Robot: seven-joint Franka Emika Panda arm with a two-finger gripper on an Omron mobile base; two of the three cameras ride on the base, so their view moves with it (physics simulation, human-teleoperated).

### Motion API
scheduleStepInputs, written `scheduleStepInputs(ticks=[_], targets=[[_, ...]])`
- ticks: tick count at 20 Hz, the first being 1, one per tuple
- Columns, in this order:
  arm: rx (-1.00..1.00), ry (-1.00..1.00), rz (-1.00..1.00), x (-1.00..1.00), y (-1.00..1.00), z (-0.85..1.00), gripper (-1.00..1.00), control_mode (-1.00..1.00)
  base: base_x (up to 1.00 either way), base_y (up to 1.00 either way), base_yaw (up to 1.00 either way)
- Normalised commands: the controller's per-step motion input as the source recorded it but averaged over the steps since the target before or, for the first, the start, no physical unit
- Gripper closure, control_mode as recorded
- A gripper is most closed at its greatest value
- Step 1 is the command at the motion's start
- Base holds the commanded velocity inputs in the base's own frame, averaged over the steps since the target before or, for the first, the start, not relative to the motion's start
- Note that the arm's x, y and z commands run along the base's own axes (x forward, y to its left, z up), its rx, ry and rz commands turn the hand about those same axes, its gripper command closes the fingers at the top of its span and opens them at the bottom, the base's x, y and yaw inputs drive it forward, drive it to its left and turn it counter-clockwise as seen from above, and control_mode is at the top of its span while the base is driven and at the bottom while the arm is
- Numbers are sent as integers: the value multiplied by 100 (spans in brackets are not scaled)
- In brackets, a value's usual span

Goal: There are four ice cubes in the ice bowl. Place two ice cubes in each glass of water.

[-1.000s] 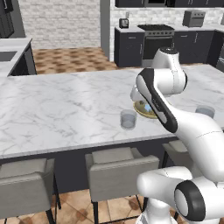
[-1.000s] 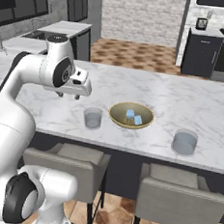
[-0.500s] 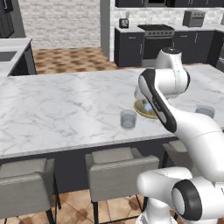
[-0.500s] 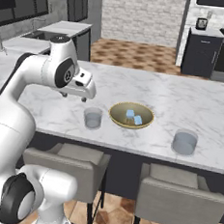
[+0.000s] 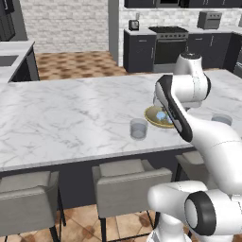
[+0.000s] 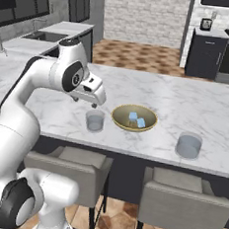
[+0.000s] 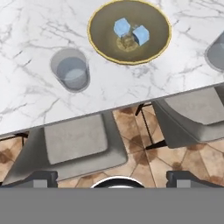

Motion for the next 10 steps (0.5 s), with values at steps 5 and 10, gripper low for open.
scheduleStepInputs(ticks=[5,10], targets=[[0,0,-3,0,-21,-13,-100,-100,0,0,0],[0,0,0,0,-21,-12,-100,-100,0,0,0]])
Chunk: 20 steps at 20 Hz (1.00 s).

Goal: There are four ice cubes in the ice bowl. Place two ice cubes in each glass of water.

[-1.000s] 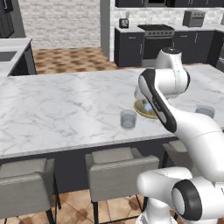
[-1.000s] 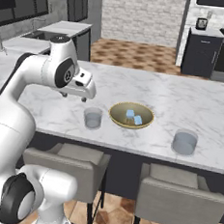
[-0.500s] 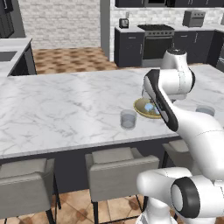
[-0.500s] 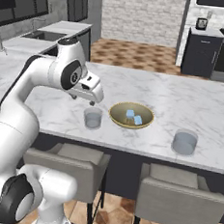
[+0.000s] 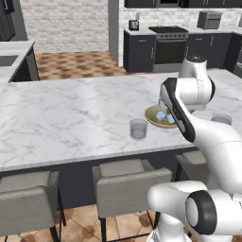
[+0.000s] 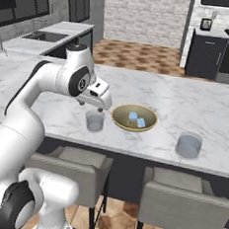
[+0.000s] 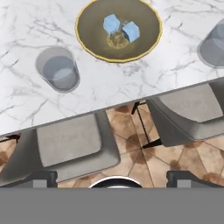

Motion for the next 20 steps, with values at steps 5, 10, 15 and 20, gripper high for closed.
scheduleStepInputs(ticks=[5,10,15,20], targets=[[0,0,4,0,-28,-3,-100,-100,0,0,0],[0,-1,9,0,-25,0,-100,-100,0,0,0],[0,0,12,0,-18,0,-100,-100,0,0,0],[0,0,14,2,-15,-1,-100,-100,0,0,0]])
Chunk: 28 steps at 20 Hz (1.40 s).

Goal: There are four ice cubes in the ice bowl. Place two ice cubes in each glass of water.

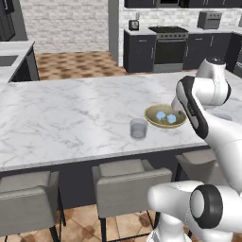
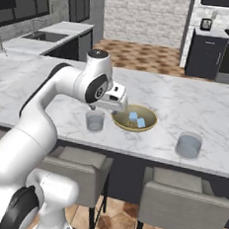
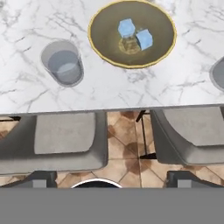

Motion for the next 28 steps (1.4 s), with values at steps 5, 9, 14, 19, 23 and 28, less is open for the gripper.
scheduleStepInputs(ticks=[5,9,14,19,23,28], targets=[[0,0,12,7,-3,-2,-100,-100,0,0,0],[0,-5,10,14,0,-11,-100,-100,0,0,0],[0,-8,10,17,0,-22,-100,-100,0,0,0],[0,-9,7,22,-4,-25,-100,-100,0,0,0],[0,-3,6,28,-11,-10,-100,-100,0,0,0],[0,0,5,32,-10,0,-100,-100,0,0,0]])
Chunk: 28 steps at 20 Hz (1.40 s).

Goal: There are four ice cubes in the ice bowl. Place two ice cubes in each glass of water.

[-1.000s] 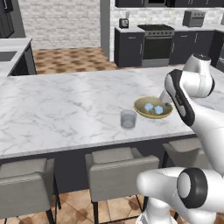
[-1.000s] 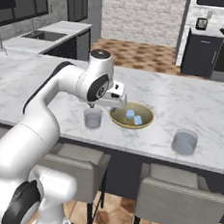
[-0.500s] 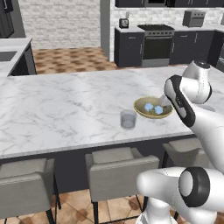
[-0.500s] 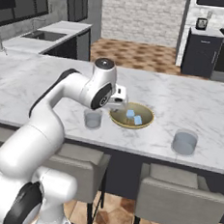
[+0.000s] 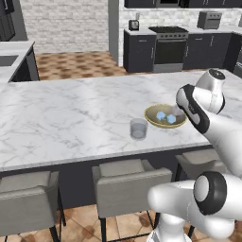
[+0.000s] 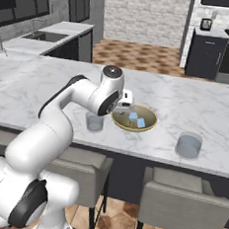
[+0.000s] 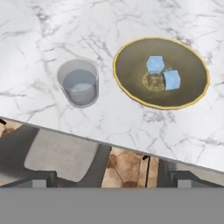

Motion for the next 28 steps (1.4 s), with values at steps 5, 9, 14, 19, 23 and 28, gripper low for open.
scheduleStepInputs(ticks=[5,9,14,19,23,28], targets=[[0,0,4,34,-5,0,-100,-100,0,0,0],[-2,0,5,22,-1,-8,-100,-100,0,0,0],[-5,1,4,15,0,-21,-100,-100,0,0,0],[-5,0,3,14,0,-23,-100,-100,0,0,0],[0,0,2,14,0,-17,-100,-100,0,0,0],[0,0,0,18,-5,-14,-100,-100,0,0,0]])
